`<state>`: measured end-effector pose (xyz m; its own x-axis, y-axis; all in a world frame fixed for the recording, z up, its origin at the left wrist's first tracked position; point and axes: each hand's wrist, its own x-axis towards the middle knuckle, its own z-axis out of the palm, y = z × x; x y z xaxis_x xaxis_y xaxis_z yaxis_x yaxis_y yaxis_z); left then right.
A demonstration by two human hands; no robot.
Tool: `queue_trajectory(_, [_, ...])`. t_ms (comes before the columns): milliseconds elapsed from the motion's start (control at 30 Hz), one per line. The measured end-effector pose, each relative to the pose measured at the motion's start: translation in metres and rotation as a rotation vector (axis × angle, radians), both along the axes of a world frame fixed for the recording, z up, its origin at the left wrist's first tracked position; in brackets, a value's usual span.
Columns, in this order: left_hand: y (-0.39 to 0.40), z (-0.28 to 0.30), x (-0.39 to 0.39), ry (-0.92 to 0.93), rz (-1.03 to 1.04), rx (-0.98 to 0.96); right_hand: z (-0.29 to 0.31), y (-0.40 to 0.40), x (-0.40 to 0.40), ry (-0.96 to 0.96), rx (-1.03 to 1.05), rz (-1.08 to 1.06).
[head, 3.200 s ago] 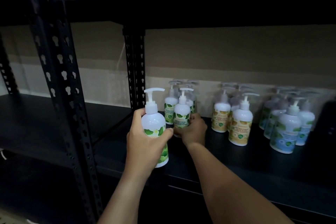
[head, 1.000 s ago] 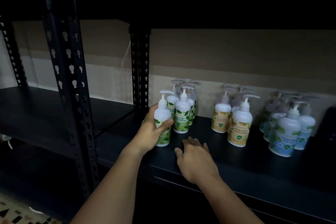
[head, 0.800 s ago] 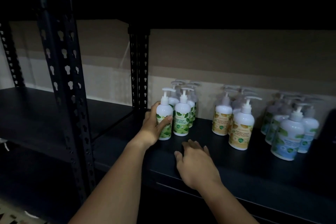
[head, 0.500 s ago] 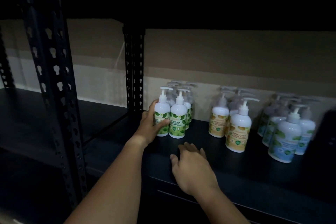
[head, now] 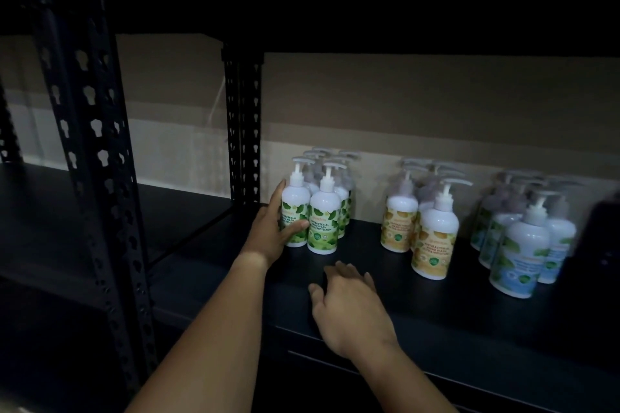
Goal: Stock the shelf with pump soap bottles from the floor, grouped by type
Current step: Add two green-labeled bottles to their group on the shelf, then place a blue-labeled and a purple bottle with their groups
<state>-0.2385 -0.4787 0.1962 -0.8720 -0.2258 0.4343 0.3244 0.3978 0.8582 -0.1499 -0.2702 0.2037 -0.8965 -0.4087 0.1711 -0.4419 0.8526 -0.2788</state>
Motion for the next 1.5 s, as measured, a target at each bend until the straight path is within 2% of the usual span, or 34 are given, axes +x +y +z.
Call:
queue_trajectory(200, [0.005,0.005,0.011,-0.020,0.021,0.069,0.004,0.002,0.003,-0.016,-0.013,0.000])
queue_trajectory(533, [0.006,0.003,0.015,0.030,0.088,-0.004,0.002,0.000,0.002,-0.006,-0.003,-0.002])
queue_trajectory(900, [0.013,0.008,0.022,-0.009,0.120,-0.038,0.002,-0.001,0.003,0.011,-0.014,-0.012])
queue_trajectory(1133, [0.022,0.016,0.042,-0.290,0.275,-0.124,0.016,-0.001,0.025,0.105,0.001,-0.038])
queue_trajectory(1233, [0.037,0.014,0.067,-0.350,0.382,-0.268,0.015,0.000,0.037,0.237,0.026,-0.031])
queue_trajectory(1333, [0.060,0.008,0.104,-0.295,0.442,-0.419,0.012,0.007,0.049,0.236,-0.004,-0.005])
queue_trajectory(1500, [0.098,-0.006,0.172,-0.002,0.467,-0.407,0.001,0.036,0.075,0.260,-0.129,0.051])
